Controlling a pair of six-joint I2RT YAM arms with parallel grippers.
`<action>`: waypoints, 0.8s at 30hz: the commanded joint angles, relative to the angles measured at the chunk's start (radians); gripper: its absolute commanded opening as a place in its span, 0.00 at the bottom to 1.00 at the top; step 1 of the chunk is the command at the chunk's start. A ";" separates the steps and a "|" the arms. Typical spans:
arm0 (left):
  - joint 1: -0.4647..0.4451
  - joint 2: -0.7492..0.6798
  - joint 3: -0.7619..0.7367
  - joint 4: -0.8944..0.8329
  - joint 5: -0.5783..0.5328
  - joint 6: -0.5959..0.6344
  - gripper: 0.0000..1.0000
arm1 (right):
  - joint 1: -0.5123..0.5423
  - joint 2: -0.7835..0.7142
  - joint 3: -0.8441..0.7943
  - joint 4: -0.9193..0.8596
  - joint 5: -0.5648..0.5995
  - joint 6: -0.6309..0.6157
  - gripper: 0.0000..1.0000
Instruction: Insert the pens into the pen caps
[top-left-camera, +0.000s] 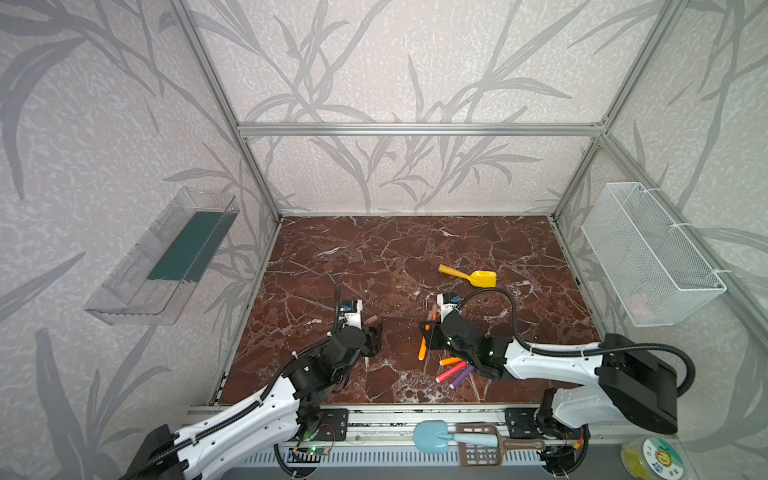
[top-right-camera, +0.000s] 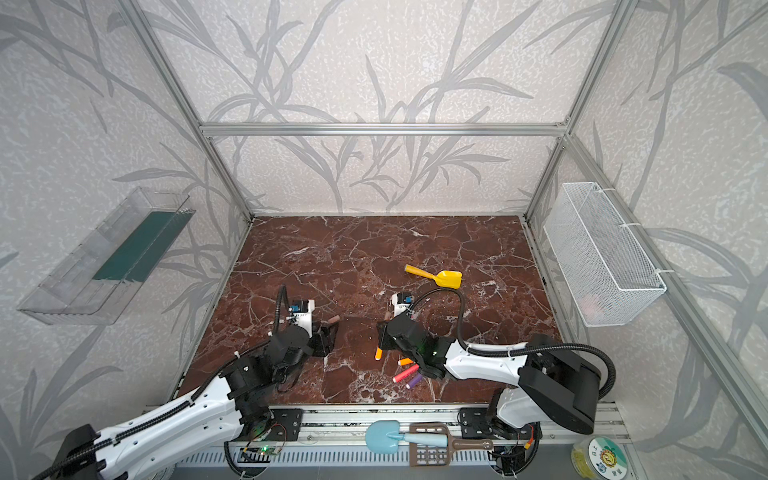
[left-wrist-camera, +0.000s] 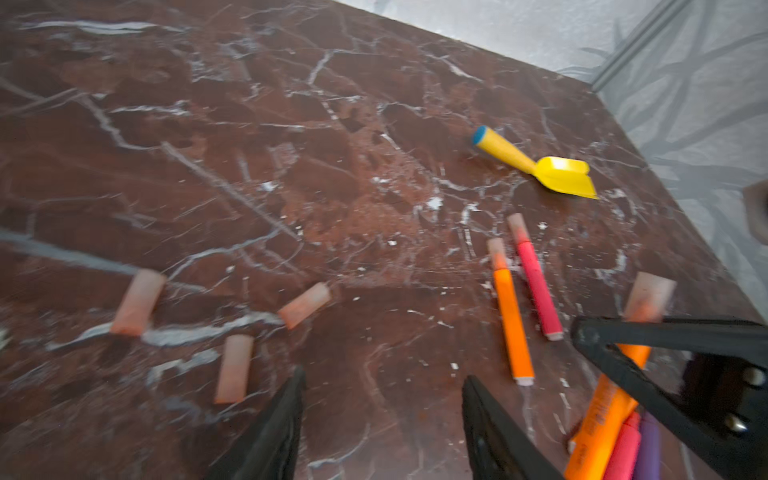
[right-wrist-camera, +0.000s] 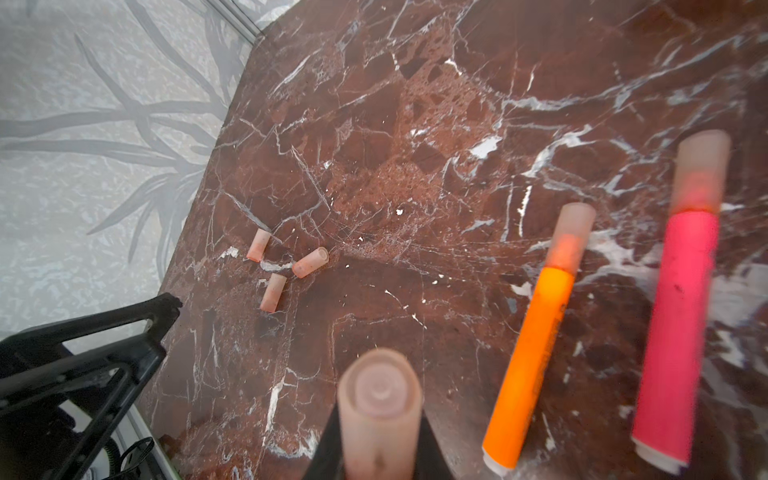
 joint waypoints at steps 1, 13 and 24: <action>0.032 -0.054 -0.019 -0.123 -0.004 -0.053 0.63 | -0.022 0.078 0.045 0.032 -0.085 0.007 0.00; 0.062 0.116 0.018 -0.107 0.038 -0.047 0.59 | -0.139 0.340 0.155 0.059 -0.280 0.011 0.00; 0.023 0.238 0.085 -0.048 0.228 0.010 0.46 | -0.223 0.329 0.128 0.045 -0.272 -0.008 0.09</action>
